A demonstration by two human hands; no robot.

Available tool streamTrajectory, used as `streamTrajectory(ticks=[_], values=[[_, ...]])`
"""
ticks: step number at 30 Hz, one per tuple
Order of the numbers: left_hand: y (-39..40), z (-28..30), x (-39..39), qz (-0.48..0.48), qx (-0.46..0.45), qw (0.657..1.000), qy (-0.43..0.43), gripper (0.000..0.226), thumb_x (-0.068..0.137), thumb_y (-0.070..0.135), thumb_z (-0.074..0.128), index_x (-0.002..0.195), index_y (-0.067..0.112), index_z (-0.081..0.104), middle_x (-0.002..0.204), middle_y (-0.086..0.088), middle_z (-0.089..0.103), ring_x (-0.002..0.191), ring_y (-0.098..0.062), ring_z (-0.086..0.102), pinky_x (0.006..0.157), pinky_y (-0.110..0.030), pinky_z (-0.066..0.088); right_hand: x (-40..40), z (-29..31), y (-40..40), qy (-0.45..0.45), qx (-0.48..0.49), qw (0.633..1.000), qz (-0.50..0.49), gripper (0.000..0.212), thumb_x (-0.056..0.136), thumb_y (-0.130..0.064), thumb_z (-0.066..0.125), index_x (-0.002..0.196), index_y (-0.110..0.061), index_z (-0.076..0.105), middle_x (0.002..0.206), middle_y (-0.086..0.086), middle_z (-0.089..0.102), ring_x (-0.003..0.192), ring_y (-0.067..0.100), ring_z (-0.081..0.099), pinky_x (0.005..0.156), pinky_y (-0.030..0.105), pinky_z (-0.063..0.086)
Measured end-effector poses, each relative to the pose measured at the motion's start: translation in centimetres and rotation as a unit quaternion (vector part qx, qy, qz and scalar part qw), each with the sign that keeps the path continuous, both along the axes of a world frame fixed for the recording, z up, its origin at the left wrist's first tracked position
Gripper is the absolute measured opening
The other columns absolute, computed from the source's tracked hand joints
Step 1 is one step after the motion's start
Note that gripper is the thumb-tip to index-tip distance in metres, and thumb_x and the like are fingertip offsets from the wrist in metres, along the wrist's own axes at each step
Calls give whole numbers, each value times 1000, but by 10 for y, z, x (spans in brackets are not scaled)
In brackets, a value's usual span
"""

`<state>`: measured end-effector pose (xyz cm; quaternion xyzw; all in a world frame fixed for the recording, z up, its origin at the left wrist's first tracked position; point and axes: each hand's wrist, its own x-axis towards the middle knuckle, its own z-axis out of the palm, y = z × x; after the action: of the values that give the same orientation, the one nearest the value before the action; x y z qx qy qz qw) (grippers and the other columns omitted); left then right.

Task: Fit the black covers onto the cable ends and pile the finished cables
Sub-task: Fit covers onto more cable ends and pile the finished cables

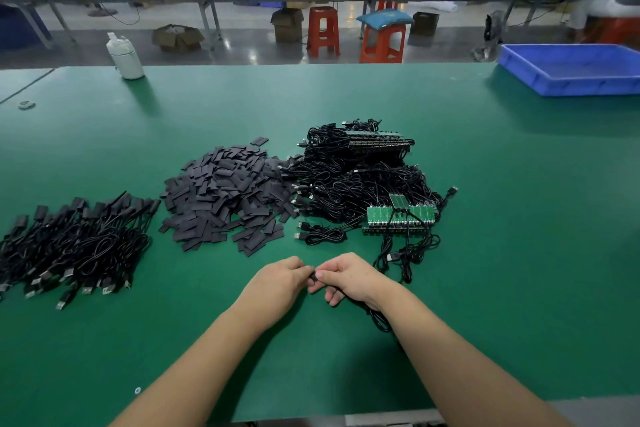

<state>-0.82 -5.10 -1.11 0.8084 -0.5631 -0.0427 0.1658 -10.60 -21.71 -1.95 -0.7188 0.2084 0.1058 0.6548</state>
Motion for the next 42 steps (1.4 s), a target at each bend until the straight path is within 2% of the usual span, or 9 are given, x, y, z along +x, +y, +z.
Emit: streamTrajectory(ticks=[3, 9, 19, 31, 33, 35, 38, 40, 42], values=[[-5, -1, 2, -6, 57, 998, -27, 29, 103, 29, 44, 126, 21, 59, 108, 0, 58, 93, -21, 60, 81, -32, 48, 0, 1, 0, 9, 7, 1000, 5, 24, 105, -7, 46, 117, 1, 65, 103, 12, 71, 66, 12, 65, 62, 21, 56], [-11, 4, -1, -23, 164, 979, -115, 37, 100, 20, 40, 137, 17, 43, 113, -4, 51, 98, -25, 58, 81, -38, 49, 0, 7, 7, 26, -2, 1000, 7, 30, 106, -3, 38, 131, 4, 55, 93, 4, 67, 65, 11, 64, 60, 20, 56], [-11, 3, 0, -20, 182, 977, -112, 48, 98, 19, 42, 145, 26, 36, 109, -1, 52, 94, -24, 60, 79, -39, 52, -1, 15, 12, 33, -50, 998, 7, 31, 106, -3, 36, 135, 2, 49, 96, 9, 65, 67, 14, 62, 61, 22, 56], [-16, 4, -5, -36, 177, 973, -146, 39, 94, 11, 45, 133, 11, 44, 115, -6, 50, 101, -26, 56, 83, -36, 48, 1, 22, 24, 43, -125, 991, 3, 37, 107, -5, 31, 141, -6, 46, 106, 13, 63, 75, 17, 62, 59, 25, 53], [-15, -1, -4, -11, 105, 989, -100, 43, 94, 13, 51, 137, 15, 46, 123, -4, 51, 100, -25, 59, 83, -35, 49, 4, 24, 24, 41, -120, 992, -17, 35, 107, -5, 32, 138, -6, 49, 103, 15, 66, 76, 20, 62, 63, 28, 53], [-15, -4, -5, 90, -38, 994, 41, 48, 94, 21, 60, 140, 21, 45, 131, 2, 52, 100, -21, 62, 87, -34, 51, 6, 27, 22, 25, -89, 994, -59, 32, 106, -3, 35, 133, -1, 52, 93, 10, 67, 70, 17, 61, 62, 26, 53], [-15, 0, -4, 232, -167, 912, 293, 48, 90, 29, 70, 132, 32, 48, 120, 13, 61, 88, -10, 66, 83, -30, 55, 9, 35, 15, -25, -41, 991, -127, 28, 105, -2, 41, 126, -1, 59, 95, 8, 71, 79, 14, 68, 75, 27, 60], [-16, 0, -7, 226, -169, 845, 455, 31, 94, 29, 65, 124, 24, 60, 114, 6, 70, 97, -12, 69, 86, -33, 57, 11, 42, 15, -70, 32, 982, -175, 27, 105, -2, 41, 125, 0, 58, 102, 9, 73, 88, 14, 71, 80, 25, 59], [-16, 1, -16, 187, -165, 812, 528, 20, 98, 26, 59, 115, 19, 68, 108, 2, 74, 107, -17, 68, 92, -33, 56, 15, 50, 20, -112, 103, 964, -220, 27, 106, -2, 39, 126, 1, 56, 110, 10, 73, 98, 15, 72, 86, 25, 58]])
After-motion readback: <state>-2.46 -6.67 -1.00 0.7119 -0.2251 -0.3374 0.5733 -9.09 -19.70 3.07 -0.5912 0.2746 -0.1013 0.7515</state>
